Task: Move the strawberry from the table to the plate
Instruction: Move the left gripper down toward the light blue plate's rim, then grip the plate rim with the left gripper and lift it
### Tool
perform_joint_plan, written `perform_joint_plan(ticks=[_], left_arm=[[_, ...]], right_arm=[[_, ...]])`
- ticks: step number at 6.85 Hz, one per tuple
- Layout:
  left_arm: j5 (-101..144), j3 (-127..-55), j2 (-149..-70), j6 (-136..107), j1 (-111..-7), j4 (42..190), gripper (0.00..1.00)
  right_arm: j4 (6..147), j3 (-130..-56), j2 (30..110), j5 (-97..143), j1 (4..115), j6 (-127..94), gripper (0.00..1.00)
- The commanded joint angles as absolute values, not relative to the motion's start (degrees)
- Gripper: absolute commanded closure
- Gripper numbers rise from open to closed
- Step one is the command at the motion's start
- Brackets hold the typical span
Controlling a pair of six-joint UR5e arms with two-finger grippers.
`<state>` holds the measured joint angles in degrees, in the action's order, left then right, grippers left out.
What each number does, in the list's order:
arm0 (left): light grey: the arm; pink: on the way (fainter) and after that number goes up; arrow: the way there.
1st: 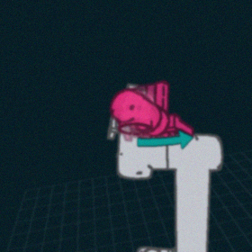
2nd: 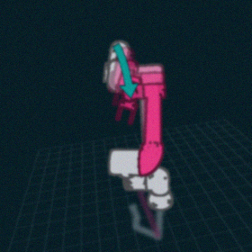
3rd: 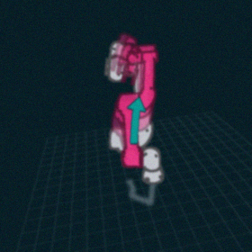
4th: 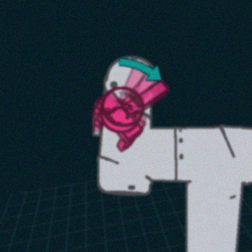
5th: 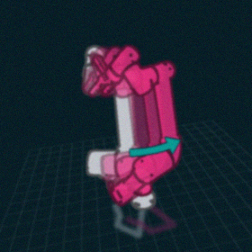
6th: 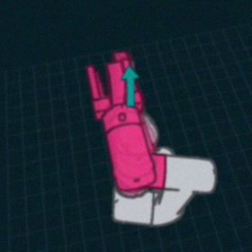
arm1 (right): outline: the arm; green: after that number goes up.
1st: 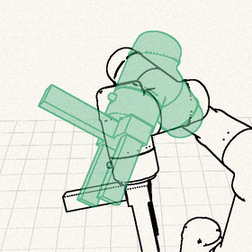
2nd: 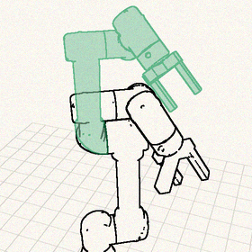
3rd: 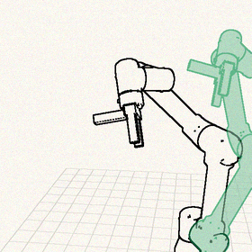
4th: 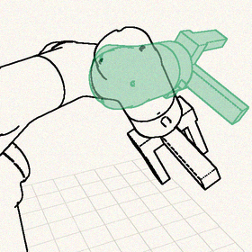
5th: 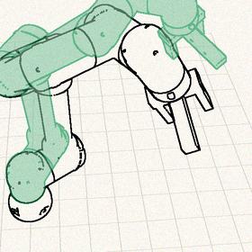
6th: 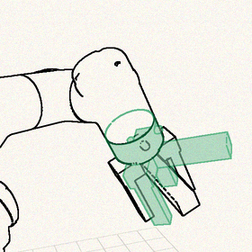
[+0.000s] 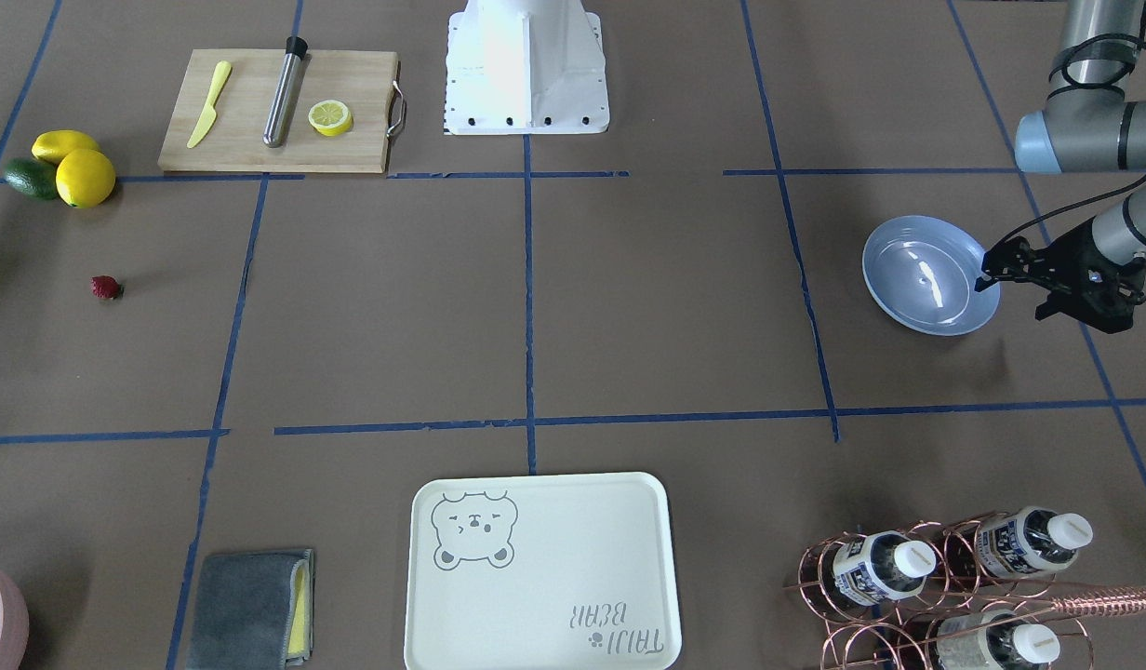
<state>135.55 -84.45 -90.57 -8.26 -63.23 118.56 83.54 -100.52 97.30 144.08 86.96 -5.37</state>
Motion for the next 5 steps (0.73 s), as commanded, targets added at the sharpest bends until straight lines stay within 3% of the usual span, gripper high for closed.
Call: perform_joint_plan(ticks=[1, 3, 4, 5], left_arm=[[135.17, -82.97, -90.70, -8.88, -62.23, 119.26, 0.03], [135.09, -82.79, -90.70, -8.88, -60.30, 119.71, 0.12], [135.17, -82.79, -90.70, -8.88, -60.29, 119.71, 0.25], [135.18, -82.88, -90.62, -8.79, -60.29, 119.71, 0.79]], right_arm=[[82.79, -99.49, 97.03, 144.14, 86.66, -5.45, 0.00], [82.79, -99.49, 96.94, 144.23, 86.57, -5.62, 0.00], [82.79, -99.41, 96.94, 144.23, 86.57, -5.62, 0.00], [82.79, -99.40, 96.94, 144.32, 86.49, -5.62, 0.00]])
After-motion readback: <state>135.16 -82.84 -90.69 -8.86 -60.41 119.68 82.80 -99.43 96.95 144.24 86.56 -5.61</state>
